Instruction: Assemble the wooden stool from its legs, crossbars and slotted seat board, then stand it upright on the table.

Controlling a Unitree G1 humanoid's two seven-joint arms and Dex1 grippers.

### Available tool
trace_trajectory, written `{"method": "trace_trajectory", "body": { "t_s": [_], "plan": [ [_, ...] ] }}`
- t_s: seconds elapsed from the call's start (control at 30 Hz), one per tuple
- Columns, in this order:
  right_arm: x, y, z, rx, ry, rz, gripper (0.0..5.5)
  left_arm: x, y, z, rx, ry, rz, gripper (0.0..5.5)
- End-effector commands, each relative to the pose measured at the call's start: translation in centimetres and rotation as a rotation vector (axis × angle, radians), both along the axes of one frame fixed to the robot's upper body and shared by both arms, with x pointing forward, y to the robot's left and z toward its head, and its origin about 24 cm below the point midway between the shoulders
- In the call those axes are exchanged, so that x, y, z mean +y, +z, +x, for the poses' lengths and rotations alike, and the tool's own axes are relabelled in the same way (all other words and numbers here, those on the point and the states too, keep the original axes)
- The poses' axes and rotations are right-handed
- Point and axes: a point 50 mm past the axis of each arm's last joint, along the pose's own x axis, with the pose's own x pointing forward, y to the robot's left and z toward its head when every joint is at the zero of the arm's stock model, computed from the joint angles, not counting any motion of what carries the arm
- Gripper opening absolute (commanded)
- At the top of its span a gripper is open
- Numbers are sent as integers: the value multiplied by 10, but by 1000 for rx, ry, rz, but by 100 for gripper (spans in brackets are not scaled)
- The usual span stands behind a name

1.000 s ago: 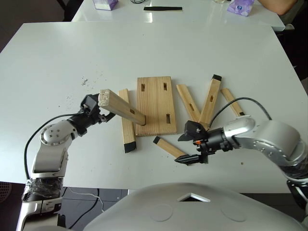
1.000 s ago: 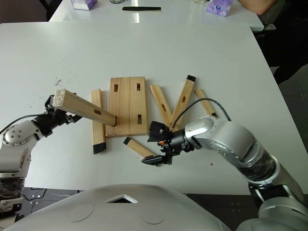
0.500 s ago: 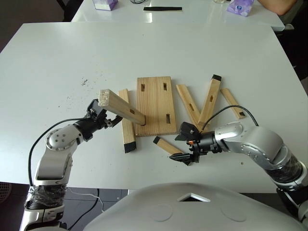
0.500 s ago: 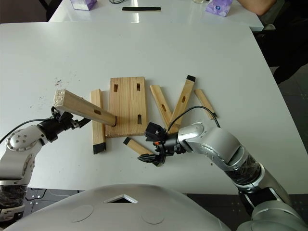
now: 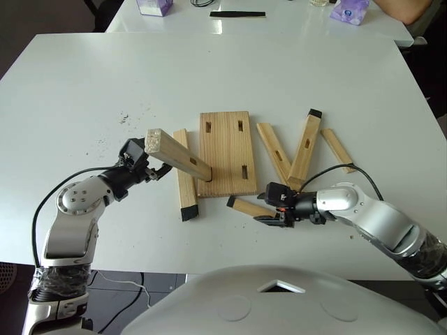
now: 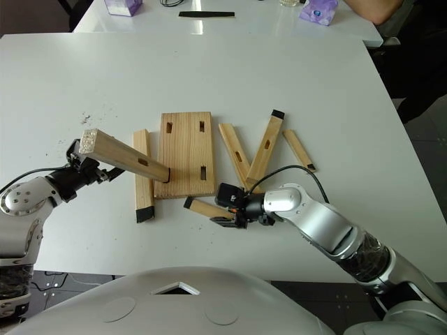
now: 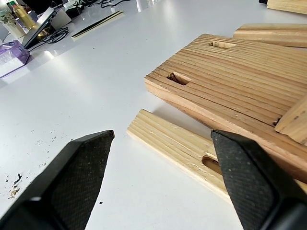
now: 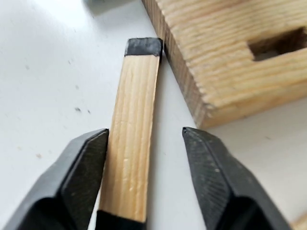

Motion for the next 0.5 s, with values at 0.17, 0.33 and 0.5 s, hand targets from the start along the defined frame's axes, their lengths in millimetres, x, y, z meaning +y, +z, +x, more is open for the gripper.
{"method": "trace_trajectory", "body": {
  "t_s": [0.17, 0.33, 0.5],
  "plan": [
    [-43, -21, -9, 11, 21, -172, 133, 8, 3, -1, -11, 36, 16, 377],
    [-45, -11, -8, 0, 44, -107, 130, 20, 11, 6, -52, 104, -13, 377],
    [-42, 19, 7, 3, -5, 72, 130, 37, 32, 22, -154, 216, -74, 377]
  ]
}}
